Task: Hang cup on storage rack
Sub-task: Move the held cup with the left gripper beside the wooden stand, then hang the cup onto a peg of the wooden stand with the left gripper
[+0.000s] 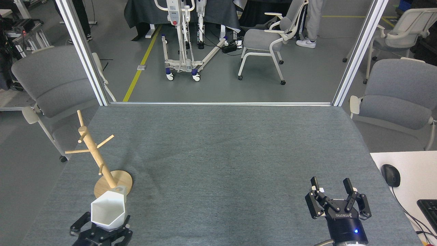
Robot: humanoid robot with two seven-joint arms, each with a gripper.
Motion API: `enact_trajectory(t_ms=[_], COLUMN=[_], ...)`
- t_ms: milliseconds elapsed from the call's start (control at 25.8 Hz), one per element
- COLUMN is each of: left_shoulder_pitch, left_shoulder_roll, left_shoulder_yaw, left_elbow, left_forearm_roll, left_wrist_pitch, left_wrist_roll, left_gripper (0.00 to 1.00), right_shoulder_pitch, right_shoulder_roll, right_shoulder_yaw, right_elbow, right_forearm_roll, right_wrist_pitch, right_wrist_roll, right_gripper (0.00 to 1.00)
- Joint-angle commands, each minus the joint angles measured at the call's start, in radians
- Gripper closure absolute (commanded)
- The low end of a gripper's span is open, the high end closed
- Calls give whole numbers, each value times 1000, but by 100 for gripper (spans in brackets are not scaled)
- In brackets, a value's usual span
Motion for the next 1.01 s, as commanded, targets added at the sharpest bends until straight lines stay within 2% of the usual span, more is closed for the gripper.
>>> enact_trajectory(t_ms=[0, 232, 465, 736, 968], left_shoulder_pitch=[7, -80, -231, -337, -353], left_shoulder_roll=[5, 23, 79, 77, 65], left_shoulder_yaw=[141, 234, 241, 241, 236], left_elbow=[18, 55, 137, 167, 163], left_forearm_roll=[-1, -18, -121, -253, -327], left_wrist_pitch=[1, 79, 173, 182, 188], left_wrist_roll=[-1, -43, -79, -113, -116], left_gripper=[100, 100, 100, 100, 100], right_shoulder_pitch=[-10, -47, -50, -85, -84], right_shoulder_roll=[-7, 1, 13, 8, 1], right_shoulder_yaw=[7, 28, 53, 57, 57], right_elbow=[3, 12, 11, 11, 12], right_forearm_roll=[2, 7, 8, 7, 7], right_wrist_pitch=[-2, 69, 83, 75, 75], right_wrist_roll=[11, 77, 78, 78, 78], right_gripper=[1, 1, 1, 1, 1])
